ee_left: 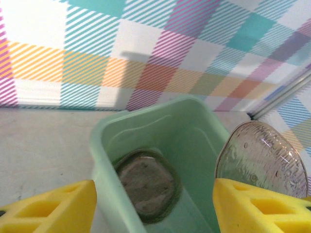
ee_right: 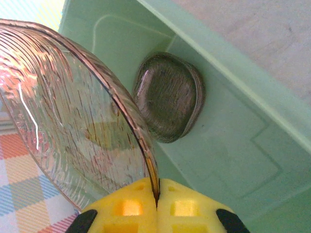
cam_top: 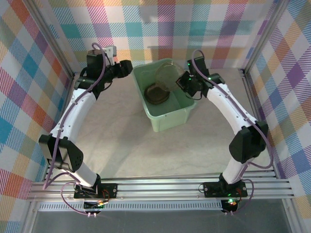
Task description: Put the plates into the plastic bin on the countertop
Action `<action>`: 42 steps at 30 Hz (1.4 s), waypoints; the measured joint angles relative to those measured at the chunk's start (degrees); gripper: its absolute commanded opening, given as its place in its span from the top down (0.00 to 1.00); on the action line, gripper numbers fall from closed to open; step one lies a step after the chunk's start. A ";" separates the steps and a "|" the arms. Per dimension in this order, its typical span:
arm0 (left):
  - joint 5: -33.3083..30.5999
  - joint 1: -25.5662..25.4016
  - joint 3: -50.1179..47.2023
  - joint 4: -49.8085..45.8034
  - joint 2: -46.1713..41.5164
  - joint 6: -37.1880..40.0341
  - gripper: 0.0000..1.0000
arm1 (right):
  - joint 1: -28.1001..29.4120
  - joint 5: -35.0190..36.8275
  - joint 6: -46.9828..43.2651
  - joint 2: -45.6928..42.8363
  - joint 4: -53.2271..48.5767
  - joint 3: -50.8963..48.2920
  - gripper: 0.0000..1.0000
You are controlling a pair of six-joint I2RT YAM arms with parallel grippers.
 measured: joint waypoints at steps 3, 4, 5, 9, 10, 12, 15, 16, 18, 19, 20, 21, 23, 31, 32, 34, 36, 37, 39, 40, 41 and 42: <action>0.11 1.55 -0.44 0.07 0.00 -0.11 0.36 | 2.16 2.58 4.46 2.86 -0.31 2.10 1.00; 0.39 2.14 -0.61 0.07 0.00 -0.28 0.36 | 2.69 3.41 5.81 3.89 -0.63 2.99 1.00; 0.68 2.64 -0.76 0.09 0.11 -0.48 0.36 | 3.04 4.13 7.21 4.85 -1.05 3.85 1.00; 3.50 4.72 -0.90 0.07 1.33 -1.57 0.36 | 3.52 6.43 11.82 8.07 -3.10 7.26 1.00; 4.28 5.38 -0.81 0.04 1.88 -1.95 0.36 | 3.69 6.86 12.59 8.96 -3.58 8.33 1.00; 5.31 6.40 -0.79 0.02 2.84 -2.27 0.36 | 4.00 7.87 13.92 11.41 -5.44 11.85 1.00; 6.47 7.69 -0.81 -0.07 4.04 -2.51 0.36 | 4.20 8.46 15.58 14.62 -6.32 15.91 1.00; 6.75 7.96 -0.83 -0.17 4.24 -2.56 0.36 | 4.35 8.55 16.15 15.39 -6.47 16.59 1.00; 7.41 8.26 -0.94 -0.20 4.28 -2.56 0.36 | 4.57 8.68 16.96 16.85 -7.30 17.81 1.00; 7.63 8.39 -0.98 -0.20 4.28 -2.56 0.36 | 4.70 8.68 17.29 17.66 -7.89 18.62 1.00; 7.65 8.52 -1.03 -0.20 4.28 -2.56 0.36 | 4.83 8.72 17.77 18.62 -8.61 19.65 1.00; 7.67 8.61 -1.05 -0.28 4.28 -2.54 0.36 | 4.92 8.70 18.08 19.41 -9.09 20.48 1.00; 7.87 8.92 -1.25 -0.63 4.28 -2.54 0.36 | 5.16 8.66 18.56 21.29 -9.92 22.45 1.00; 8.00 9.68 -2.01 -1.62 4.24 -1.38 0.36 | 6.08 8.20 20.09 27.36 -12.81 27.78 1.00; 7.98 9.70 -2.01 -1.97 4.20 -0.83 0.36 | 6.21 8.20 20.26 28.09 -13.33 28.50 1.00; 7.85 9.70 -2.01 -2.86 4.02 0.02 0.36 | 6.49 8.35 20.50 29.46 -14.16 29.70 1.00; 7.82 9.70 -2.01 -3.08 3.85 0.74 0.36 | 6.91 8.79 20.81 30.47 -14.62 30.42 1.00; 7.85 9.70 -2.01 -3.08 3.72 0.96 0.36 | 7.08 8.87 20.92 30.77 -14.80 30.58 1.00; 7.85 9.70 -2.01 -3.23 3.37 1.20 0.36 | 7.43 8.92 21.18 31.43 -15.17 30.99 1.00; 7.85 9.70 -2.03 -3.37 3.15 1.33 0.36 | 7.54 8.92 21.33 31.67 -15.28 31.04 1.00; 7.82 9.70 -2.05 -3.61 2.86 1.40 0.36 | 7.65 8.94 21.40 32.02 -15.47 31.15 1.00; 7.85 9.75 -2.05 -3.89 2.54 1.57 0.36 | 7.85 9.14 21.53 32.39 -15.61 31.19 1.00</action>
